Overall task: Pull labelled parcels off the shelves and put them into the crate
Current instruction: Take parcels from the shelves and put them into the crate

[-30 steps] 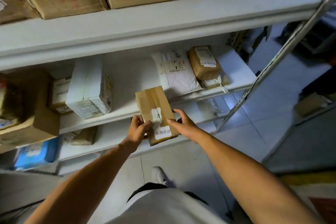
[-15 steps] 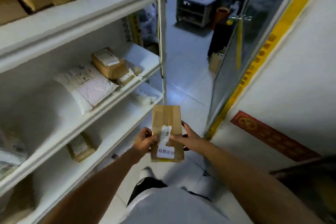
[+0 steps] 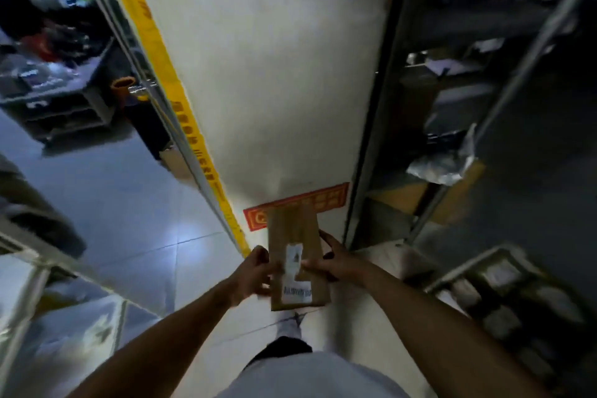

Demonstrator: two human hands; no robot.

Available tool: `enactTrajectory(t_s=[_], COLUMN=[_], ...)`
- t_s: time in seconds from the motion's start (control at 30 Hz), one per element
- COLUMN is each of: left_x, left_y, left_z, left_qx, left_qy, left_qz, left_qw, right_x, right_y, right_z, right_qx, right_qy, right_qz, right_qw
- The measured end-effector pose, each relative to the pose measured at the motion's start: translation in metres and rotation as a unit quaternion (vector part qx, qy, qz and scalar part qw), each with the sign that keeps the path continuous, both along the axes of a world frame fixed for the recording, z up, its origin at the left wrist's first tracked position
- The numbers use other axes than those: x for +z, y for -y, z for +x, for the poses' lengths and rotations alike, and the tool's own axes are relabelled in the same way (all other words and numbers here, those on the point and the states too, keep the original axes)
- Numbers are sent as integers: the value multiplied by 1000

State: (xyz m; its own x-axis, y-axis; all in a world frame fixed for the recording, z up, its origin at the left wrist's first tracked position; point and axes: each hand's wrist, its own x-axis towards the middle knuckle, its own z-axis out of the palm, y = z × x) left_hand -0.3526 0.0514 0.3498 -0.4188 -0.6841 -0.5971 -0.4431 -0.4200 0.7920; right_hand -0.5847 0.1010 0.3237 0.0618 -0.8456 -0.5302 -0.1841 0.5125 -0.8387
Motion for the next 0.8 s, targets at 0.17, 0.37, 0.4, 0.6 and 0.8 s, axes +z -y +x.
enactTrajectory(t_s=[0.17,0.37,0.4,0.6,0.8], left_x=[-4,-12,-14,-27,-31], left_y=[31,41,43,48,33], left_z=[-89,-166,-175,-221,-271], left_qx=[-186,-278,-296,-377,-520], left_qy=[2,-18,-18,-14,0], left_qz=[-27,18,24,29,61], left_qw=[982,960,955,926,852], right_x=[-4,-14,-13,-15,-20], right_y=[-41,-80,-83,-102,-144], right_z=[-64,-94,-92,-77,-66], right_qx=[-182,-366,-390,-515,-604], right_qy=[17,65,66,54,47], right_qz=[-3,65,74,63,93], right_qw=[983,926,916,853,790])
